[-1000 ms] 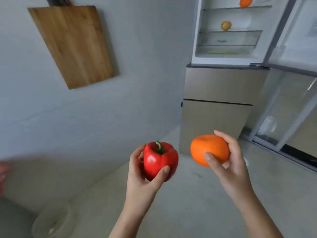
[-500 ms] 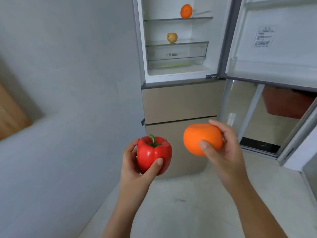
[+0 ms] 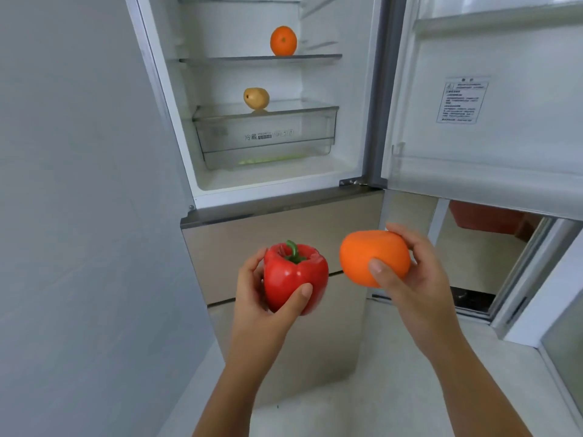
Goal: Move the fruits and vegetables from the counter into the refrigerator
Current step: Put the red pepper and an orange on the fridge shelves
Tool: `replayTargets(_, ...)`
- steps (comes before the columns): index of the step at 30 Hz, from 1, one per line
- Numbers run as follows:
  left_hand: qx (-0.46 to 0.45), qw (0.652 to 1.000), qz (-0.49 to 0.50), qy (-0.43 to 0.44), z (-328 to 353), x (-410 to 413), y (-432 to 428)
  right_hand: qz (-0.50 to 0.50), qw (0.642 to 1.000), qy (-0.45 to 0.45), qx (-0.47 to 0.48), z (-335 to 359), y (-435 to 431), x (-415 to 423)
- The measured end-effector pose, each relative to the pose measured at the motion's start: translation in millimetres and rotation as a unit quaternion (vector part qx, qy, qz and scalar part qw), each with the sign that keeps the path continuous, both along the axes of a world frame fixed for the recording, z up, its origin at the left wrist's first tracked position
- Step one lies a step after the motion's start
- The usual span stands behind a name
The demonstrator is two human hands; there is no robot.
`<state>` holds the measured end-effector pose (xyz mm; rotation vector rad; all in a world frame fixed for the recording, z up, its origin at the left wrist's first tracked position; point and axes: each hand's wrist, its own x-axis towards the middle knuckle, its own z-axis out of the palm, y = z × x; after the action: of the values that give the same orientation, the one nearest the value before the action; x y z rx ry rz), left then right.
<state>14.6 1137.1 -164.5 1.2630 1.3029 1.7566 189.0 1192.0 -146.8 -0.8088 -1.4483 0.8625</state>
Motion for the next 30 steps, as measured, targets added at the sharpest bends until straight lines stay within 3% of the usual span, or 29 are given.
replayTargets(12, 0.050, 0.997, 0.056, -0.003, 32, -27, 172, 0.057, 0.996, -0.039, 0.055, 27, 188, -32)
replayTargets(30, 0.125, 0.982, 0.124, 0.064, 98, -172, 392, 0.070, 0.984, 0.027, 0.160, 111, 392, -160)
